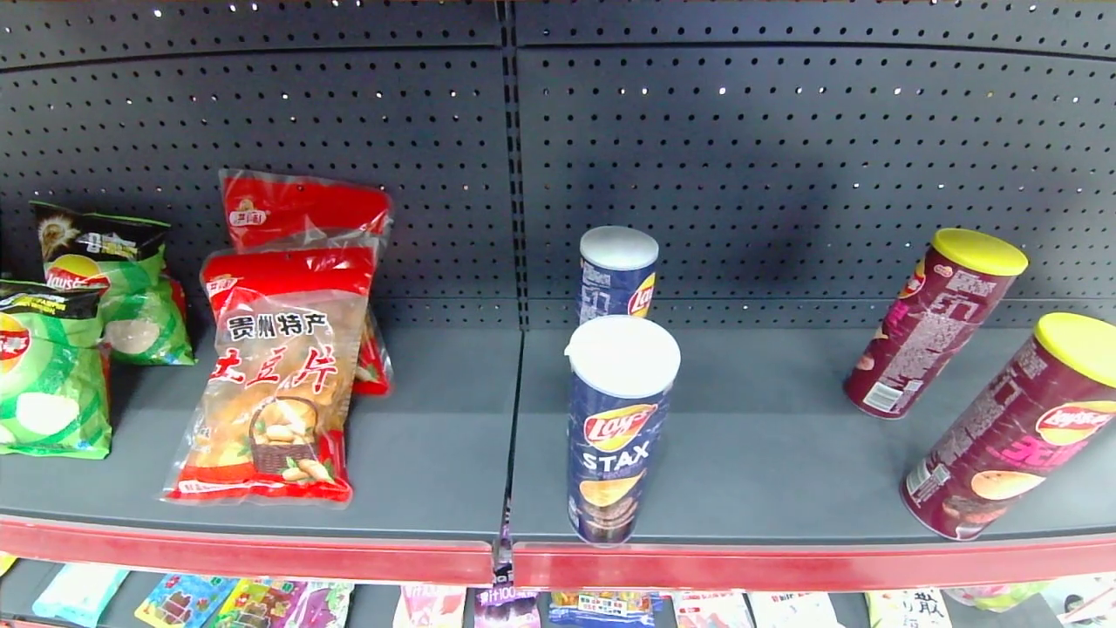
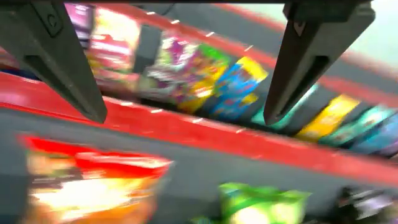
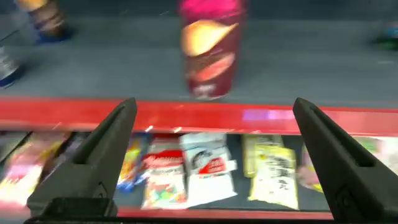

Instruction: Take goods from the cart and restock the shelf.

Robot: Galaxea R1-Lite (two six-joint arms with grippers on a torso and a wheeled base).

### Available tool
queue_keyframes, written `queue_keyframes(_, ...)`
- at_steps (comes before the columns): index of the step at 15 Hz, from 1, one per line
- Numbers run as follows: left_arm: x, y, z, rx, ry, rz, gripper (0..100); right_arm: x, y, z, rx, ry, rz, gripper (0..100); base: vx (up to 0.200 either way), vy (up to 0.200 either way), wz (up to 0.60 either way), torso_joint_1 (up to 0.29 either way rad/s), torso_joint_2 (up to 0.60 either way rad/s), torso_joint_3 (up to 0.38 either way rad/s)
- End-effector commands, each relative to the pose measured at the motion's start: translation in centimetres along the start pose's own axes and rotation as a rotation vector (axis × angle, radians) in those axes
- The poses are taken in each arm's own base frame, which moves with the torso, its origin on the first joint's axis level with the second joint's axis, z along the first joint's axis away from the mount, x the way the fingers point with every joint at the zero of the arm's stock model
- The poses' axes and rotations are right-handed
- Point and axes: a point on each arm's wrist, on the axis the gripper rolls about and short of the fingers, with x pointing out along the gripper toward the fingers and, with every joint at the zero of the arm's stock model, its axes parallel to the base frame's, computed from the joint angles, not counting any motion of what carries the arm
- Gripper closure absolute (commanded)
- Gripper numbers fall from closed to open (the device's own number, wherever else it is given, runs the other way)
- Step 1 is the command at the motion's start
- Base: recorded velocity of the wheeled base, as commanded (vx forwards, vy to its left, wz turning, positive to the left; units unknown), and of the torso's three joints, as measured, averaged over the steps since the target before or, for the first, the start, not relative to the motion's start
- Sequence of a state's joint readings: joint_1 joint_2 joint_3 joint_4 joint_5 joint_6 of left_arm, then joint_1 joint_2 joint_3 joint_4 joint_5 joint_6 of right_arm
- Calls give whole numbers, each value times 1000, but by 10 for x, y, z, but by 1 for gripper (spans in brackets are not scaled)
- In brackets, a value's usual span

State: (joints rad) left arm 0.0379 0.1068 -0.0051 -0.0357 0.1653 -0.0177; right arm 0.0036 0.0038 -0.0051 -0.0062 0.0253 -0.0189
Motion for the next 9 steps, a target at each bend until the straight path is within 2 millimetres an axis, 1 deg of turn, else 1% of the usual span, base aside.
queue_keyframes(1, -9, -3, -3, -22, -102, -256, 0, 0, 0, -1, 4, 4, 3, 0, 0, 0, 0, 0, 0, 0)
queue_keyframes(2, -9, -4, -3, 22, -107, -335, 0, 0, 0, -1, 4, 3, 2, 0, 0, 0, 0, 0, 0, 0)
queue_keyframes(3, -9, -5, -3, 24, -108, -340, 0, 0, 0, -1, 4, 3, 2, 0, 0, 0, 0, 0, 0, 0)
queue_keyframes(4, -9, -3, -3, 25, -101, -285, 0, 0, 0, -1, 5, 3, -3, 0, 0, 0, 0, 0, 0, 0)
queue_keyframes(5, -8, -1, -7, 17, -66, -190, 0, 0, 0, -1, 4, 3, -3, 0, 0, 0, 0, 0, 0, 0)
queue_keyframes(6, -8, -1, -8, 0, -62, -160, 0, 0, 0, -1, 5, 3, -3, 0, 0, 0, 0, 0, 0, 0)
queue_keyframes(9, -8, -2, -7, 44, -67, -243, 0, 0, 0, -1, 5, 3, -6, 0, 0, 0, 0, 0, 0, 0)
